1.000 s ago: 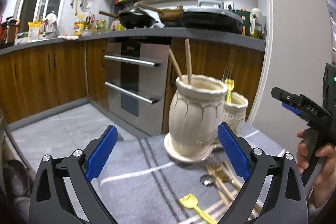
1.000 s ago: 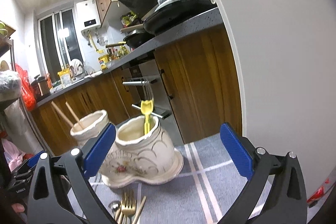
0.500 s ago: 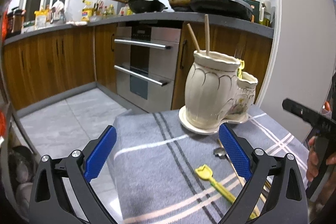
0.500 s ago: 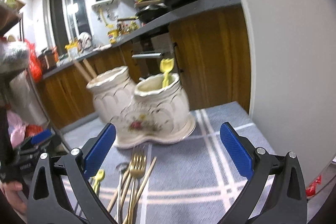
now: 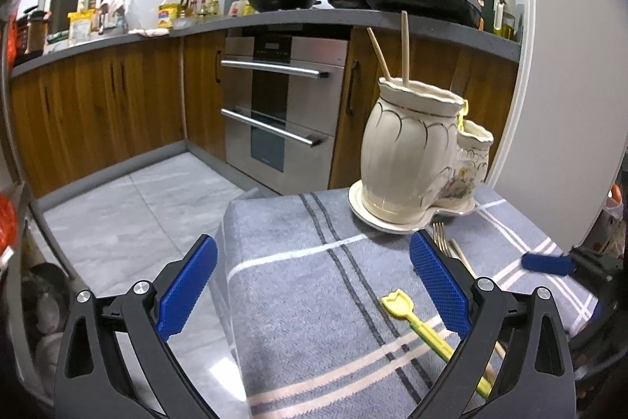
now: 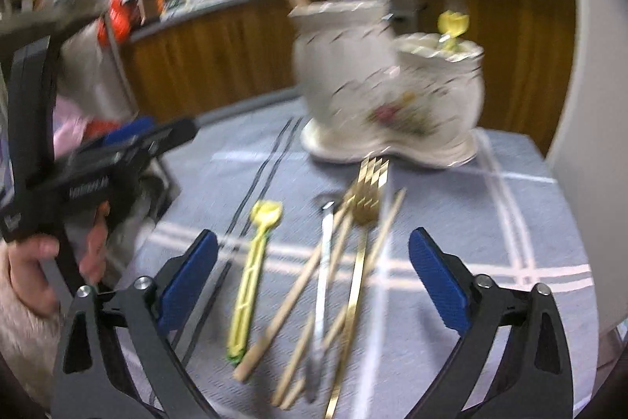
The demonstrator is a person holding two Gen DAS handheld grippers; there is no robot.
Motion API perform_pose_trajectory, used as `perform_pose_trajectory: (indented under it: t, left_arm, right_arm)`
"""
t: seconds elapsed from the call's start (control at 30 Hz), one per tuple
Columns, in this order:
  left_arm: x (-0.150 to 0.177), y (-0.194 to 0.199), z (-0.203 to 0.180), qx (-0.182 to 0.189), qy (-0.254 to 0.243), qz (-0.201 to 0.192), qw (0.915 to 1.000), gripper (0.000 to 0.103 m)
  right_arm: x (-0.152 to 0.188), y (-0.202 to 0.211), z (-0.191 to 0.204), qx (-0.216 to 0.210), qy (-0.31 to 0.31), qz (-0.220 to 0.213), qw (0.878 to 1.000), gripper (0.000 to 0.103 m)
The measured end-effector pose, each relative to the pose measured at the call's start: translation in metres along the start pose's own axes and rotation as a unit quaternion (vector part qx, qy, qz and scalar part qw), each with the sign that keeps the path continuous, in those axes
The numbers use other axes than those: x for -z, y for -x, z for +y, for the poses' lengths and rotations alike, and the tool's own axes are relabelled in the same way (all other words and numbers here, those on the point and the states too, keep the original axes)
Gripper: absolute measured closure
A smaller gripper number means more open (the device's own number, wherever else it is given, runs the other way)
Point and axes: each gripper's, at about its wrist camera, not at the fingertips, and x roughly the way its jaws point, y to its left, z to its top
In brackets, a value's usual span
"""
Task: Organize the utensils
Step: 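Move both open tools back over the remaining utensils, then grasp the yellow spoon with the right tool, then grasp a wooden chopstick with the left tool while the right tool holds the yellow spoon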
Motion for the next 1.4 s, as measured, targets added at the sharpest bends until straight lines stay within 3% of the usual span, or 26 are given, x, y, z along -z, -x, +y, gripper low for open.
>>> perform_pose_trajectory:
  t: [0.23,0.47,0.63,0.83,1.0,1.17,1.33,1.4]
  left_arm:
    - [0.002,-0.003,0.001,-0.003,-0.007,0.010,0.9999,0.006]
    - [0.003,-0.006,0.006,-0.003,0.001,0.015,0.9999,0.006]
    - [0.004,-0.009,0.007,-0.004,0.001,0.019,0.9998,0.006]
    - [0.004,-0.013,0.007,0.000,0.003,0.024,0.9997,0.006]
    - [0.006,-0.017,0.000,0.008,-0.002,0.039,0.9992,0.006]
    - [0.012,-0.022,-0.024,0.049,0.002,0.086,0.9951,0.006]
    - [0.022,-0.026,-0.063,0.046,-0.039,0.131,0.9895,0.010]
    - [0.025,-0.028,-0.076,0.050,-0.045,0.145,0.9872,0.018]
  right_arm:
    - [-0.003,-0.023,0.023,-0.026,0.017,0.055,0.998,0.057]
    - [-0.005,-0.044,0.037,-0.010,0.038,0.083,0.996,0.076]
    - [-0.003,-0.047,0.039,-0.004,0.050,0.079,0.996,0.091]
    - [-0.008,-0.022,0.015,-0.014,0.014,0.043,0.999,0.093]
    - [-0.017,0.006,-0.020,0.007,-0.024,-0.002,1.000,0.093]
    - [-0.019,0.014,-0.055,0.036,-0.057,-0.037,0.997,0.093]
    - [-0.016,0.010,-0.067,0.026,-0.073,-0.044,0.996,0.093]
    - [-0.014,0.010,-0.071,0.021,-0.075,-0.045,0.996,0.093]
